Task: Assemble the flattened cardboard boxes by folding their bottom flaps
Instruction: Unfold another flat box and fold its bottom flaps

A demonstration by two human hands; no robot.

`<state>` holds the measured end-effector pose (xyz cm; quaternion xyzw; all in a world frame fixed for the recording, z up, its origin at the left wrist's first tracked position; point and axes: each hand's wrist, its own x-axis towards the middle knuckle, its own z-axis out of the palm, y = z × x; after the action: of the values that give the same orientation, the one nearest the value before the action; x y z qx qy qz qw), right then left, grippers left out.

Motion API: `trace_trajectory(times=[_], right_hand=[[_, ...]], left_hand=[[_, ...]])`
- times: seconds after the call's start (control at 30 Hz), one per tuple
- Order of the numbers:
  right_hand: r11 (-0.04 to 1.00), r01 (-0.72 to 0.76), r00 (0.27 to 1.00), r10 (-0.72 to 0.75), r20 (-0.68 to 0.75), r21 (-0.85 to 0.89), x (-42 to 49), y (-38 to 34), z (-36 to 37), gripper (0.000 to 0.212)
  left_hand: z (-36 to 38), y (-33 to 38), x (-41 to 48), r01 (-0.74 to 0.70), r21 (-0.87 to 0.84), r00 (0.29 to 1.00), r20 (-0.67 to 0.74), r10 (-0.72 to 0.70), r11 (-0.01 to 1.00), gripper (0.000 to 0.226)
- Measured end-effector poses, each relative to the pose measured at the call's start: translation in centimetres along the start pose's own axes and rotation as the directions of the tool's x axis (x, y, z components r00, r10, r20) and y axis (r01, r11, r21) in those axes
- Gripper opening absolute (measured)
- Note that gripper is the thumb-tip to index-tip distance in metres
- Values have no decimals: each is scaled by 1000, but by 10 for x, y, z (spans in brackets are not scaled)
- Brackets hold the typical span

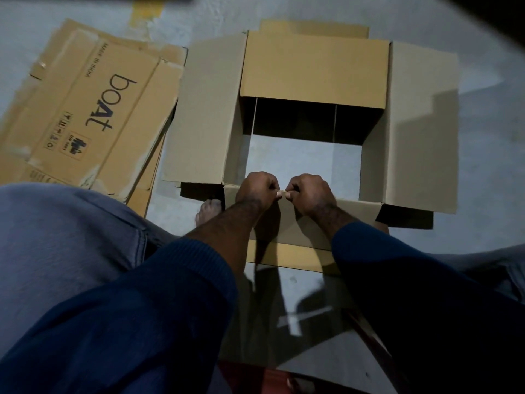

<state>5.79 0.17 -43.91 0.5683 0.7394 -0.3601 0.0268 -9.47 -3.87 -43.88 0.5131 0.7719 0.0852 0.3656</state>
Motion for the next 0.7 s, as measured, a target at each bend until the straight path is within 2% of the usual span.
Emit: trace_trajectory(times=[0.07,0.13,0.2,0.4,0.53,0.7], right_hand=[[997,61,996,-63,67,40,-3,14,-8,5],[997,69,991,-73,114,39,-11,34,-21,18],[998,44,993,-48,104,36,-23,61,-35,27],[981,-139,990,137,27,133,-39,114,-61,17],[982,-170,986,169,14,78,-34,109,-60,9],[984,-180,983,181,36,-7,-27,104,-67,12]], left_hand=[[-6,-7,0,-56,32,996,69,54,998,17],[-16,-18,-1,-108,98,985,142,94,989,33],[-27,-33,-2,-112,138,983,158,89,984,39],[-41,-45,-10,-10,103,999,-31,13,995,20],[-41,-37,-8,86,94,996,-23,-85,992,13],[-48,-30,0,134,131,990,14,-137,982,17]])
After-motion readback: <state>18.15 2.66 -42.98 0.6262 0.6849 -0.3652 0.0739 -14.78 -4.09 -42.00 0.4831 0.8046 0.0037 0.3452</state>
